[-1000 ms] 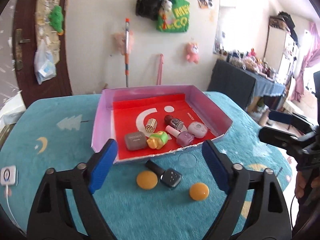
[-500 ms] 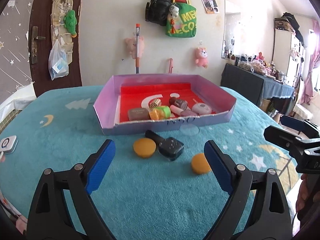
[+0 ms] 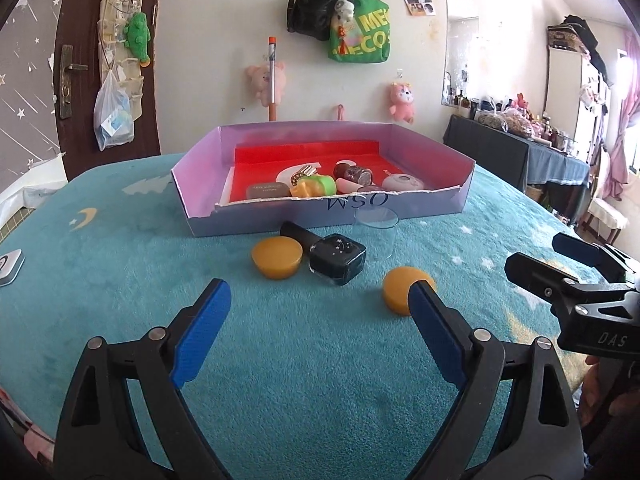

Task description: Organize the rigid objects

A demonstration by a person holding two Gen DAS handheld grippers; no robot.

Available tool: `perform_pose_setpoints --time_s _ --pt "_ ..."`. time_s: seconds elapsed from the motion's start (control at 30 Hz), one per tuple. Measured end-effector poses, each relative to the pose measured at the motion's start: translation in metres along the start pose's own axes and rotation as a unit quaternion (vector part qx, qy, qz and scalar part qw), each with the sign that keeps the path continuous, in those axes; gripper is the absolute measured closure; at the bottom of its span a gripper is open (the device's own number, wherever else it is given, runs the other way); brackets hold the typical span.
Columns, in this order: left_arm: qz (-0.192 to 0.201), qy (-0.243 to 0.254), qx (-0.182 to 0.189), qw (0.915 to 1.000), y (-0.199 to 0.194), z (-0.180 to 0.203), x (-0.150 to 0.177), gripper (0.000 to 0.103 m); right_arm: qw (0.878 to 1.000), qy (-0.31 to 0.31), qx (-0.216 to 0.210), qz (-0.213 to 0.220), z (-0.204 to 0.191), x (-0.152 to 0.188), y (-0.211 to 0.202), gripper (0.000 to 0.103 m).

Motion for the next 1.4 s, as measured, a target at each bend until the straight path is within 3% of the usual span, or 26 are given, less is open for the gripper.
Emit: perform_pose_setpoints --time_s 1.4 --pt "-0.004 -0.009 -0.002 0.9999 0.0041 -0.0029 0.007 0.012 1.0 0.012 0.009 0.011 0.0058 0.0029 -0.0007 0.0"
Point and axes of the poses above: each gripper's, at about its wrist camera, not at the fingertips, and y roughly the way its jaws point, z to its right, x to its underside, the point moved 3 cm from there along y, roughly the way its jaws point, and after that the axes turned 13 degrees about y, right-handed, at the moved point
